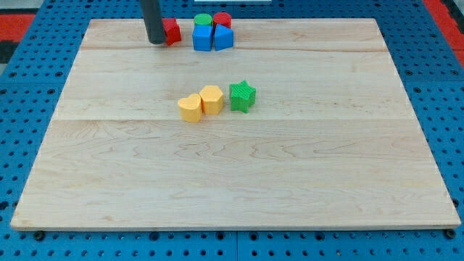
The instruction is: Push the red star slightly right
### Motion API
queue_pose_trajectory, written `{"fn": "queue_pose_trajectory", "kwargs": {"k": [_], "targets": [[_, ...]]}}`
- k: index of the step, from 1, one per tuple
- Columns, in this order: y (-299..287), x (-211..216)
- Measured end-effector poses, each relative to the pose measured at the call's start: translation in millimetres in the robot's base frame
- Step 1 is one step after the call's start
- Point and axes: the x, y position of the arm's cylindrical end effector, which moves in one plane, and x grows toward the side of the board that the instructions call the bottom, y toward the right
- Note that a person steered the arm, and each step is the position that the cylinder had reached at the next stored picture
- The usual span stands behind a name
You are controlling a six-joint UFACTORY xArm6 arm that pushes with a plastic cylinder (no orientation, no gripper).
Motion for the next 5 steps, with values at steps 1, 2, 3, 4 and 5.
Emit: {"fn": "queue_pose_trajectory", "kwargs": {"k": [1, 2, 3, 4, 5], "targets": [[11.5, -4.8], [-10.1, -4.8], [-51.0, -9.3], [-62.7, -31.0], [-37.7, -34.2]]}}
